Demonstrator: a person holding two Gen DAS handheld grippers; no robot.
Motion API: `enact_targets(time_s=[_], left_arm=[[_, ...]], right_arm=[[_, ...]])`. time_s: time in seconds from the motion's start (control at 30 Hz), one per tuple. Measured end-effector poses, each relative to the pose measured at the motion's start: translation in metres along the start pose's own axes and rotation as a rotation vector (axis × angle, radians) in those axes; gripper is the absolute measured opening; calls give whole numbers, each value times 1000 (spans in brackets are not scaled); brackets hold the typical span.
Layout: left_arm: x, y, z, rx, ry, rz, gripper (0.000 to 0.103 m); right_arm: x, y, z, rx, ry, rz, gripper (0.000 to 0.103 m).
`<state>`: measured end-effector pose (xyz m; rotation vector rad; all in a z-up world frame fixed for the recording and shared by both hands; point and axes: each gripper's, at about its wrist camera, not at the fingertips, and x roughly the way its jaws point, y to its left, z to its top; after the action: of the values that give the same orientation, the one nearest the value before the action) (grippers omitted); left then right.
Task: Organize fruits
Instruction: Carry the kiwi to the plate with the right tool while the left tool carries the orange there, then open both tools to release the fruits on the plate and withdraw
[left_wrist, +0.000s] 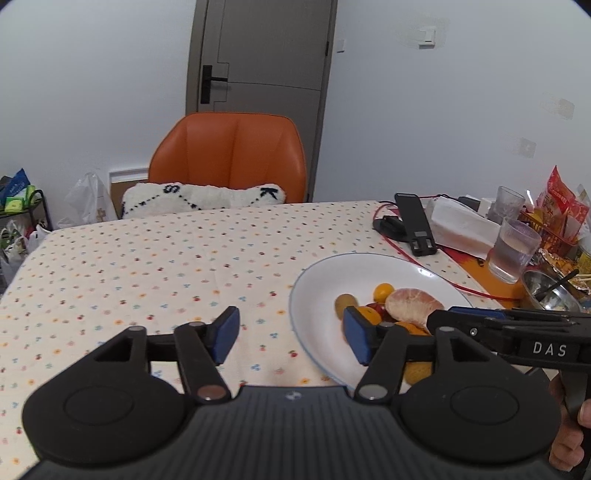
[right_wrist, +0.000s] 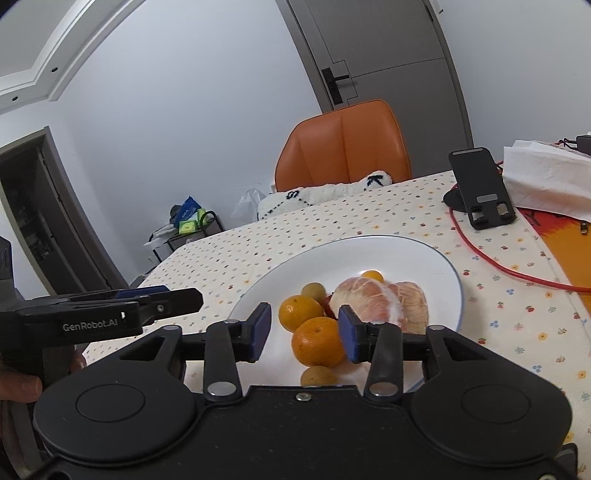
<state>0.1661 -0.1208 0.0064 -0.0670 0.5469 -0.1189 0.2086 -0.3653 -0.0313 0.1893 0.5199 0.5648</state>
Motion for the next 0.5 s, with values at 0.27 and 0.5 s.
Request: enact_targets(time_s=[0.27,0.5], left_arm=[[-15,15,0,-25,10,55,83],[-37,27,1,-56,-10,110,94]], right_arm=[[-3,13,1,-21,-3,15,65],[-13,25,4,-39,-25,21,90]])
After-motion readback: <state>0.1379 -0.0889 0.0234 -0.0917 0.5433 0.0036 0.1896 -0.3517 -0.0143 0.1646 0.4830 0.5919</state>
